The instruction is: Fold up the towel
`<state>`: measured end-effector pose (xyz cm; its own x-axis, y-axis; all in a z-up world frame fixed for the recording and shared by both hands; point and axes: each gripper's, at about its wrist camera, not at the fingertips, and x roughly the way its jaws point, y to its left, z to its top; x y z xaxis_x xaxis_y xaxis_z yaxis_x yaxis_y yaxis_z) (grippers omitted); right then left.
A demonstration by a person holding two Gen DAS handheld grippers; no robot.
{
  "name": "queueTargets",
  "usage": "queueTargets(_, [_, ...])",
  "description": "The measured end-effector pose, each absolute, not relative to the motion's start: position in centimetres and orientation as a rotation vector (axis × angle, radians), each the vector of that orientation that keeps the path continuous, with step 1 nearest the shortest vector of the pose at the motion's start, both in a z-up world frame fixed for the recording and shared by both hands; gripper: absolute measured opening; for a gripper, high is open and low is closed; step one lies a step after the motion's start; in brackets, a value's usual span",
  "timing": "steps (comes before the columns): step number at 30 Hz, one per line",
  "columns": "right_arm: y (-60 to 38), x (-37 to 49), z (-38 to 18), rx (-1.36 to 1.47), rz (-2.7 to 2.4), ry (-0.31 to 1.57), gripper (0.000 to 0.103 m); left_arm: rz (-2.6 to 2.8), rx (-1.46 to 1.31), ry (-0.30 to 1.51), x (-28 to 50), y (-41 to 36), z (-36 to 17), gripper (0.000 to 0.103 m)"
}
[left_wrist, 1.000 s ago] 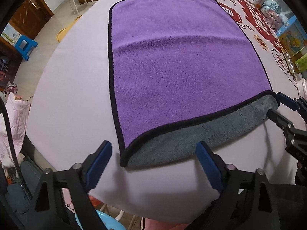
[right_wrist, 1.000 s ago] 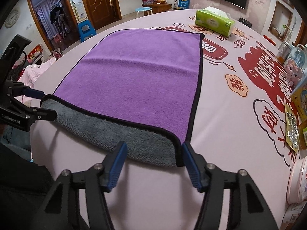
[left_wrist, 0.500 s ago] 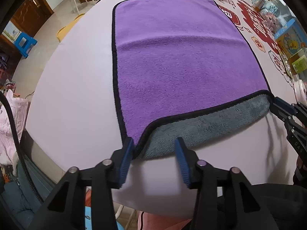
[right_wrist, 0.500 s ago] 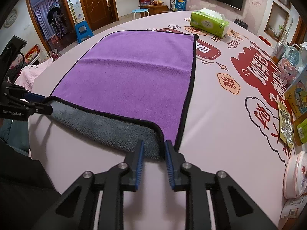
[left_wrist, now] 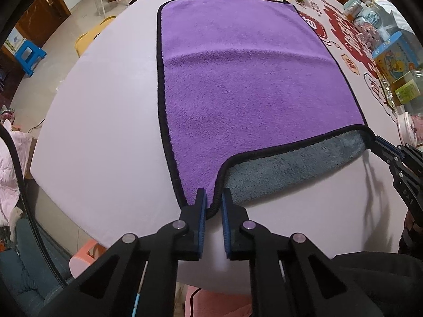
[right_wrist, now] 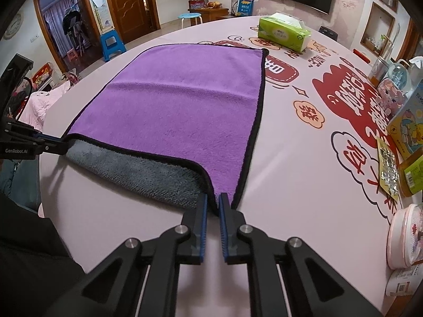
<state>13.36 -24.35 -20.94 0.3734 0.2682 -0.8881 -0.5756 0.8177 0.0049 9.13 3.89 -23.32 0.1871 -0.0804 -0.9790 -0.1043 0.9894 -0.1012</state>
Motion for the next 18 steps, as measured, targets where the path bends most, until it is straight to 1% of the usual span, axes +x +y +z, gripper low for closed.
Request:
queueTargets(4, [-24.4, 13.5, -20.8, -0.325, 0.551, 1.059, 0.005, 0.011, -0.144, 1.367, 9.1, 3.8, -23.0, 0.008])
queueTargets(9, [-24.4, 13.7, -20.5, -0.323, 0.541, 1.051, 0.005, 0.02, -0.138, 1.364, 9.5, 4.0, -22.7, 0.006])
queueTargets(18, [-24.1, 14.6, -19.3, -0.309, 0.51, 1.02, 0.005, 0.014, -0.101, 1.324, 10.4, 4.8, -20.9, 0.006])
